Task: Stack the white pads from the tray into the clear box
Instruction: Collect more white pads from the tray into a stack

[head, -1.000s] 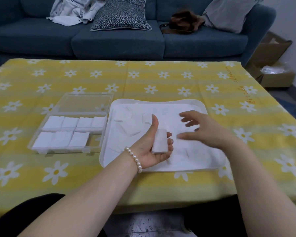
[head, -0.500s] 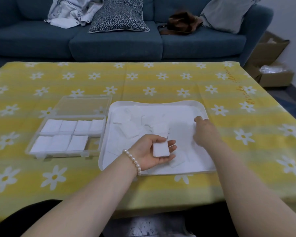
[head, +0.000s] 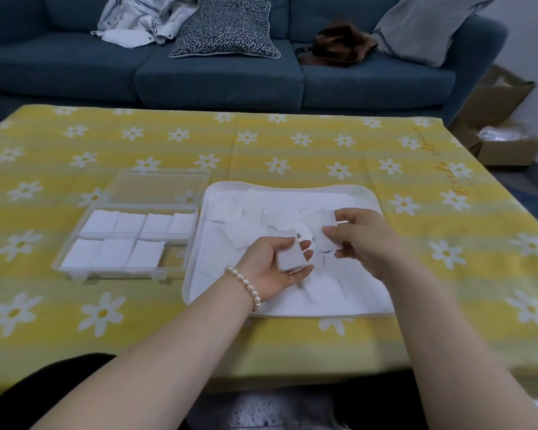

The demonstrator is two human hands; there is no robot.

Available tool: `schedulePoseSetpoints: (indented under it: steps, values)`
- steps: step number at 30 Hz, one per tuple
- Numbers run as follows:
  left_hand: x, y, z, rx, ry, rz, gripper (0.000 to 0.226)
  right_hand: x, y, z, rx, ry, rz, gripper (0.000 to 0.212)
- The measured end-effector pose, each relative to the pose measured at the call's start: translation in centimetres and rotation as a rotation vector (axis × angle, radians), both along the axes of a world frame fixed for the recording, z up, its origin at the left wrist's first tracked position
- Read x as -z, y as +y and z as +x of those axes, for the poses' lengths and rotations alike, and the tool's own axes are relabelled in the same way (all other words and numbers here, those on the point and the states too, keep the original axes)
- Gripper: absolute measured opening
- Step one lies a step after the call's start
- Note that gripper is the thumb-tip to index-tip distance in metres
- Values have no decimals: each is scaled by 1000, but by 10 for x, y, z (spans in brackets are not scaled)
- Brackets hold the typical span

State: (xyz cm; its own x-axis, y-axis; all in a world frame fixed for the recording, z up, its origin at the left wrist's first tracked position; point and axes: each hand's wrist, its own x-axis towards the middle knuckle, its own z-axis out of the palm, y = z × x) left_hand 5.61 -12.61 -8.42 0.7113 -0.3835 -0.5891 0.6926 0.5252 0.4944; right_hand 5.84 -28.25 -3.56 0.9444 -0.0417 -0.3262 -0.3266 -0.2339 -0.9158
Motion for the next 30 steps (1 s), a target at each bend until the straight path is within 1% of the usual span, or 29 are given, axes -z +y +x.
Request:
schedulePoseSetpoints:
  steps: [2, 6, 12, 13, 16, 17, 18, 21, 22, 24, 25, 27, 30]
  values:
    - [-2, 0, -1, 18, -33, -20, 21, 0, 5, -5, -9, 2, 8, 13]
    - [-7, -2, -4, 19, -74, -77, 38, -2, 12, -12, 55, -13, -34, 15]
    - [-7, -1, -4, 23, -99, -76, 42, -5, 25, -19, 83, -62, -88, 18]
    - [-7, -1, -3, 24, -109, -79, 46, -6, 26, -19, 95, -66, -86, 18]
    - [-7, -2, -3, 59, -144, -96, 72, -5, 28, -18, 109, -71, -95, 18]
    - [-8, -2, -3, 72, -149, -103, 75, -5, 29, -19, 103, -74, -106, 18]
    - [-10, -3, -4, 83, -156, -107, 71, -5, 30, -19, 96, -77, -116, 18]
    - [-12, -5, -9, 94, -178, -108, 29, -4, 35, -21, 58, -78, -147, 19]
    - [-12, -5, -9, 93, -180, -103, 22, -3, 35, -22, 31, -99, -224, 19]
    - [-9, -4, -7, 97, -175, -97, 20, -4, 33, -22, -43, -166, -458, 18]
    - [-9, -2, -6, 95, -167, -95, 20, -7, 30, -22, -66, -192, -530, 17]
    - [-8, -1, -4, 83, -139, -99, 18, -13, 17, -19, -58, -226, -552, 16]
    - [-5, -1, -4, 98, -109, -91, 14, -13, -22, -6, 76, -247, -570, 8]
